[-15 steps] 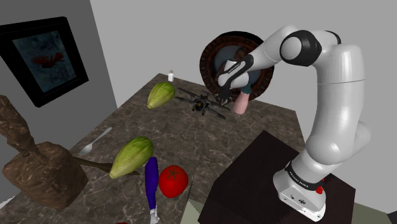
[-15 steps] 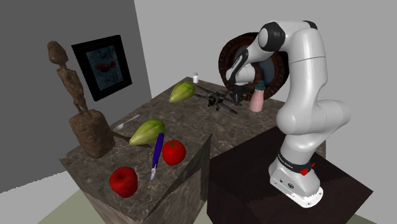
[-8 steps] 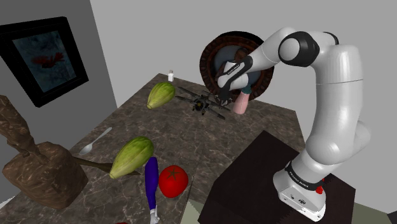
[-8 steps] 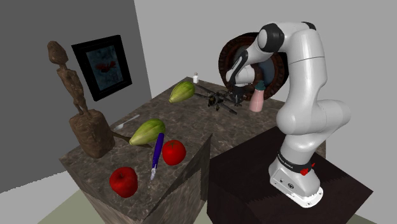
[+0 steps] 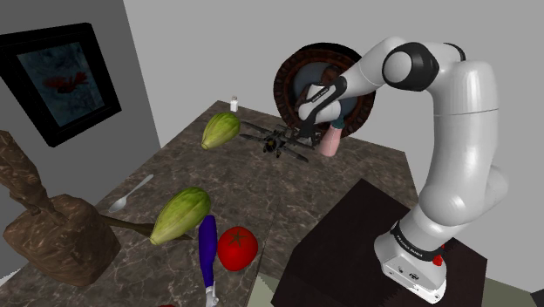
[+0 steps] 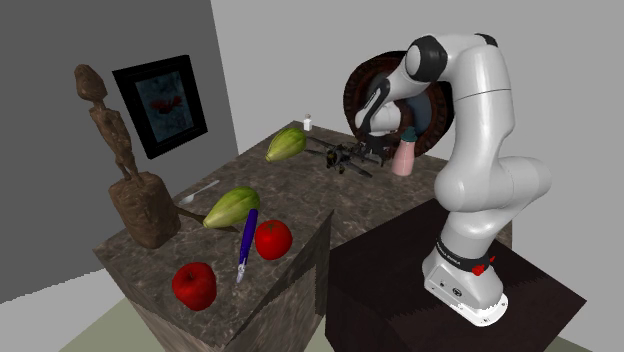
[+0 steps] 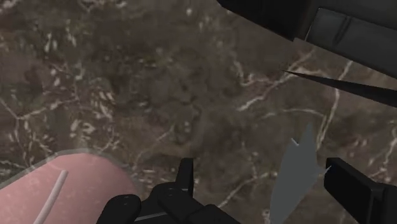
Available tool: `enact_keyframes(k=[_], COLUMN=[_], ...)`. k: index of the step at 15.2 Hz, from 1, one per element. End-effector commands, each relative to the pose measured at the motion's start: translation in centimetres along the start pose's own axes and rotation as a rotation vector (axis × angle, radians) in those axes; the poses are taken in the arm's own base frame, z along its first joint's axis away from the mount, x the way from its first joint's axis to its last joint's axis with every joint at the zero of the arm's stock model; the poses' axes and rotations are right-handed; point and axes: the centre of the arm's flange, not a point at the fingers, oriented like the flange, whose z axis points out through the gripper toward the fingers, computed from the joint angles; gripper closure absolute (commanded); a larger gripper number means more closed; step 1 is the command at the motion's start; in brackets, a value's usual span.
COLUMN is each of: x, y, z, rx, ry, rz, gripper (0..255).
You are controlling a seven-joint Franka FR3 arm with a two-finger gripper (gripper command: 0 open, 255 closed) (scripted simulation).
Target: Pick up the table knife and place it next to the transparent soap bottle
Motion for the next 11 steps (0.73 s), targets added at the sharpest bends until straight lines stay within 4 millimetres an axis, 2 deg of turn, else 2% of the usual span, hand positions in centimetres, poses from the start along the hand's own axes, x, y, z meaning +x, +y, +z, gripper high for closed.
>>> enact_keyframes(k=[1, 3, 11], x=[0.1, 0.1, 0.1], y=[0.1, 0.1, 0.1], z=[-2.0, -4.4, -4.3], rx=[0.0, 0.0, 0.0], ry=[0.0, 0.0, 0.0], rz=[0.0, 0.0, 0.0], gripper=[0, 0, 0])
